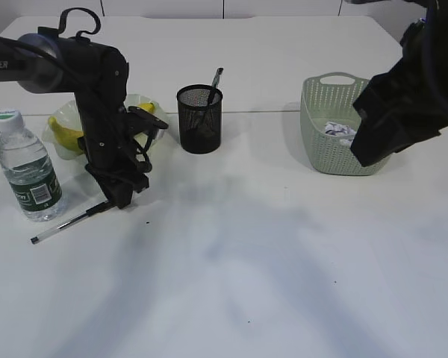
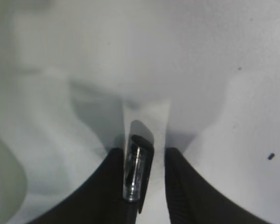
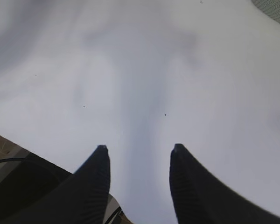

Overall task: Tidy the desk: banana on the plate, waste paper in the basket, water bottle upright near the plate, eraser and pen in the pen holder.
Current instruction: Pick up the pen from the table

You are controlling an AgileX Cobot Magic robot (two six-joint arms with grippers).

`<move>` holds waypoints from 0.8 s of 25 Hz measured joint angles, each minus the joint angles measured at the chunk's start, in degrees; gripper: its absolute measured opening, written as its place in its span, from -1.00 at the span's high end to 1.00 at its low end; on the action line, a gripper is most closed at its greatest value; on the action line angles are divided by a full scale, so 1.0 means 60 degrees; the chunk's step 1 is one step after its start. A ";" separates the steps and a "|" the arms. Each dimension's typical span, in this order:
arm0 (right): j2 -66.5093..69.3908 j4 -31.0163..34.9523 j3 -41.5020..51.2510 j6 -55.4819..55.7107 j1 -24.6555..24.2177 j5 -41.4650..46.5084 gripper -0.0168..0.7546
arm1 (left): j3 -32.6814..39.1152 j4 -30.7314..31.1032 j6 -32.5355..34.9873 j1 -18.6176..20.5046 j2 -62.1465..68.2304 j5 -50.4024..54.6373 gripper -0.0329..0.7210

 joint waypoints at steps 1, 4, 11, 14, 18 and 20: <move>0.0000 0.0000 0.0000 0.0000 0.0000 0.0000 0.13 | 0.0000 0.0000 0.0014 0.0000 0.0019 -0.0018 0.34; 0.0000 0.0000 0.0000 0.0000 0.0000 0.0000 0.13 | 0.0000 0.0000 0.0047 0.0015 0.0037 -0.0034 0.34; 0.0000 0.0000 0.0000 -0.0017 0.0000 0.0000 0.13 | 0.0000 -0.0032 0.0084 0.0081 0.0037 -0.0069 0.34; 0.0000 0.0000 0.0000 -0.0017 0.0000 0.0000 0.13 | 0.0000 -0.0140 0.0084 0.0081 0.0037 -0.0069 0.34; 0.0000 0.0000 0.0000 -0.0017 0.0000 0.0015 0.13 | 0.0000 -0.0253 0.0090 0.0081 0.0037 -0.0091 0.34; 0.0000 0.0000 0.0000 -0.0017 0.0000 0.0015 0.12 | 0.0000 -0.0273 0.0106 0.0081 0.0037 -0.0113 0.34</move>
